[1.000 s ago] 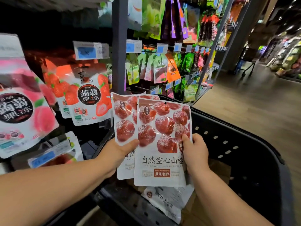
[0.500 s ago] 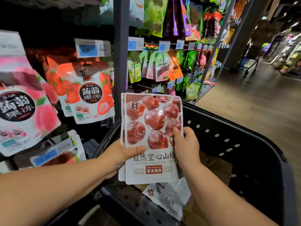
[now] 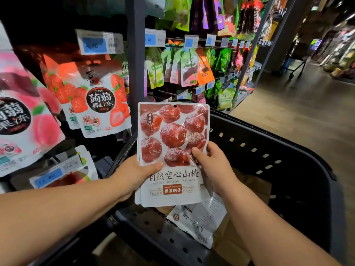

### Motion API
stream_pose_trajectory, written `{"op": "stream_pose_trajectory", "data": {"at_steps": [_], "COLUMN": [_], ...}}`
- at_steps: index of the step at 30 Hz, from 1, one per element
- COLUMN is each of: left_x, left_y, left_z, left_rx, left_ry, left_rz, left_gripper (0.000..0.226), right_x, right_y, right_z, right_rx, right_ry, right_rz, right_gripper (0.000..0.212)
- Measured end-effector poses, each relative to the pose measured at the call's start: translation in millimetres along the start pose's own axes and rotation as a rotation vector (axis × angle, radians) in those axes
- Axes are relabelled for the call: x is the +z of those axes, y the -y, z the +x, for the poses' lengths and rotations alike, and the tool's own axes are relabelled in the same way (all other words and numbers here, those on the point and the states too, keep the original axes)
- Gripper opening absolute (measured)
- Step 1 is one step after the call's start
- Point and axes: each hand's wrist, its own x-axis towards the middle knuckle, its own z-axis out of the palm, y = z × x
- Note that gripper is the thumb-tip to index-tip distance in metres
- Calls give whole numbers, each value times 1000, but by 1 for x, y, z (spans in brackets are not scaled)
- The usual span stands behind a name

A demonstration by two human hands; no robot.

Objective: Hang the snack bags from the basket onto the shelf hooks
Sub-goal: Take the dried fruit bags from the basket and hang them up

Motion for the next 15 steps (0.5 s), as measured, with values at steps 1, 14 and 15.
{"op": "stream_pose_trajectory", "data": {"at_steps": [1,14,15], "left_x": [0,2,3], "left_y": [1,4,6], "left_z": [1,-1,0], "left_rx": [0,46,35], "left_ry": [-8,-247,-247], "left_rz": [14,444,448], "left_gripper": [33,33,34], "right_x": [-3,-67,-71], "right_y": [-2,-132,-140], "right_z": [1,21,22], "right_rx": [-8,442,464], "right_ry": [10,-95,-75], "right_rz": [0,-570,-642], "right_gripper": [17,43,48]}}
